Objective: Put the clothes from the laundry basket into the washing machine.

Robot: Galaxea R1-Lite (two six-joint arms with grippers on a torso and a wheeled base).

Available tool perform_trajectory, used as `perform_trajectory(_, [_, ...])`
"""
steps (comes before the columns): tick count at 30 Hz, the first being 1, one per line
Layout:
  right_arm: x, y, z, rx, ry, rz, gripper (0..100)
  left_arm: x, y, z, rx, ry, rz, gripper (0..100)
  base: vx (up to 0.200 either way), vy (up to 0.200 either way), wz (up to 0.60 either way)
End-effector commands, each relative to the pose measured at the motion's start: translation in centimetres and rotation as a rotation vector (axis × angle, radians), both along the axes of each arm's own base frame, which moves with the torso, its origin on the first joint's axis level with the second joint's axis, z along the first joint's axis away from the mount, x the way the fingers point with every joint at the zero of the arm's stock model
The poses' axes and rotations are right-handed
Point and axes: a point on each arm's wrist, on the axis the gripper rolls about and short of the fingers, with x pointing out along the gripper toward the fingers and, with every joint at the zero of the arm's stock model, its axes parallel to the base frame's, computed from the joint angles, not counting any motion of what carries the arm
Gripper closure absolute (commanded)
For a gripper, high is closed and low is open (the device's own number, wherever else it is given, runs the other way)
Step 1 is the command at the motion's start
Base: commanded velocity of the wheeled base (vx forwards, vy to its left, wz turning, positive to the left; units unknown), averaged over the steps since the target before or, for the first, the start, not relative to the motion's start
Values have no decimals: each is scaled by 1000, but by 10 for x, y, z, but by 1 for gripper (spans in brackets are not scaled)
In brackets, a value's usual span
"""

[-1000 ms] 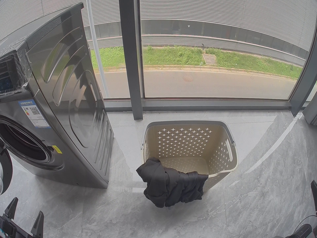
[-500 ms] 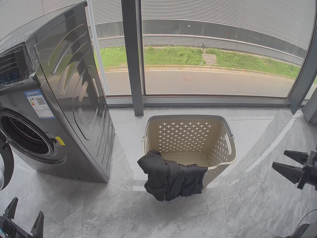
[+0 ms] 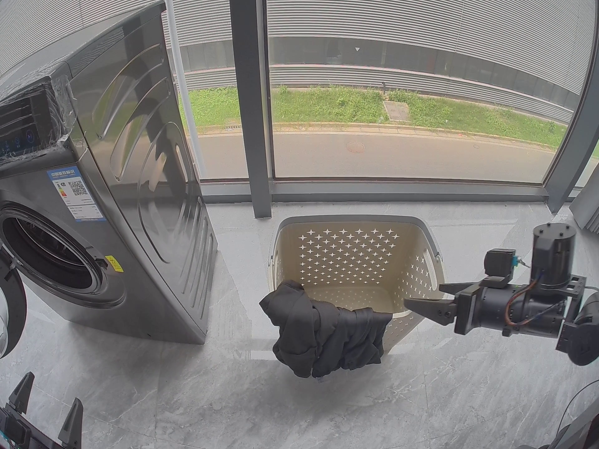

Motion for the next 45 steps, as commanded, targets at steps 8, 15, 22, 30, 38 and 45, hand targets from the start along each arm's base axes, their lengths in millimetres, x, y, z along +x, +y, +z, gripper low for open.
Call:
perform_trajectory(8, [35,23,-47,-83,120,-36,0,0,0,-5,-2,2,0,0,0,0,0])
perform_trajectory(15, [51,28,-58,-103,138,-73,0,0,0,-5,-3,2,0,0,0,0,0])
perform_trajectory(22, [66,39,-77,-120,158,-65,0,0,0,-5,-3,2,0,0,0,0,0])
perform_trajectory(30, [89,47,-106,-143,174,-95,0,0,0,-5,-5,2,0,0,0,0,0])
perform_trajectory(38, [112,56,-127,-146,172,-106,0,0,0,-5,-5,2,0,0,0,0,0])
perform_trajectory(45, [127,59,-145,-163,177,-128,0,0,0,-5,-3,2,-3,0,0,0,0])
